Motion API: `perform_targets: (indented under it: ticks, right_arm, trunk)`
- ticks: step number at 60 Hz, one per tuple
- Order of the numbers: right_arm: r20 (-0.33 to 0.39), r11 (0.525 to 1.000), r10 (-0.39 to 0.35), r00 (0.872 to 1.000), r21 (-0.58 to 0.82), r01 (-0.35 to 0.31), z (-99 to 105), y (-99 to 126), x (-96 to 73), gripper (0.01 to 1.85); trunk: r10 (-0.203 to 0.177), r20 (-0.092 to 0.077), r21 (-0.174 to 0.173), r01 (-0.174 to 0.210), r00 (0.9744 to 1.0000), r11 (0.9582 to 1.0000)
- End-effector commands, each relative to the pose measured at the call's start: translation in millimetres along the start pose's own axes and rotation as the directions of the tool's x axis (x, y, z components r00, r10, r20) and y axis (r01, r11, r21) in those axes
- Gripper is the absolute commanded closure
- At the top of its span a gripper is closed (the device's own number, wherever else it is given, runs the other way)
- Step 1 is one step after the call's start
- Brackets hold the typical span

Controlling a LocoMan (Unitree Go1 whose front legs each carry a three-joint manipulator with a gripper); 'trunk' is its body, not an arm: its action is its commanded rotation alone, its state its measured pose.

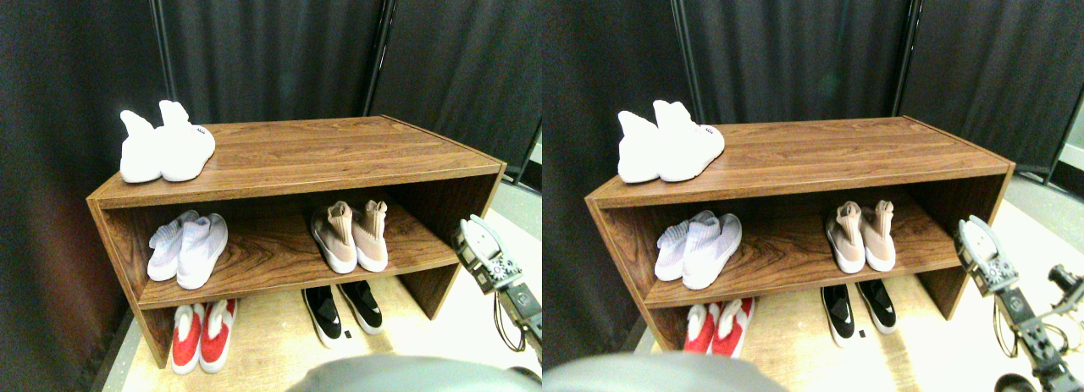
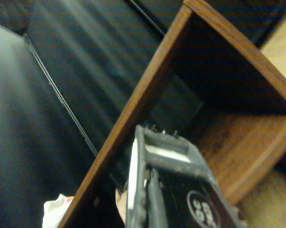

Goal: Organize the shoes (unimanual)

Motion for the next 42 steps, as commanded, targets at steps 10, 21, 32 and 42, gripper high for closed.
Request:
perform_targets:
  ticks: [10,21,32,42]
  right_arm:
    - [0.006,0.999,-0.025,1.0,-0.029,0.025,-12,-13,-49.3,1.8]
    - [0.008,0.993,-0.083,0.996,0.083,0.082,-19,-37,-54.7,1.8]
    - [0.013,0.988,-0.135,0.991,0.078,0.134,-24,-68,-49.4,1.8]
    - [0.007,0.965,-0.218,0.976,0.153,0.215,-31,-104,-39.0,1.8]
  trunk:
    - [0.009,-0.05,-0.013,-0.01,0.9987,0.9999]
    - [0.01,-0.075,-0.011,-0.011,0.9971,0.9999]
    - [0.017,-0.095,-0.018,-0.018,0.9953,0.9997]
    - [0.028,-0.111,-0.028,-0.031,0.9935,0.9991]
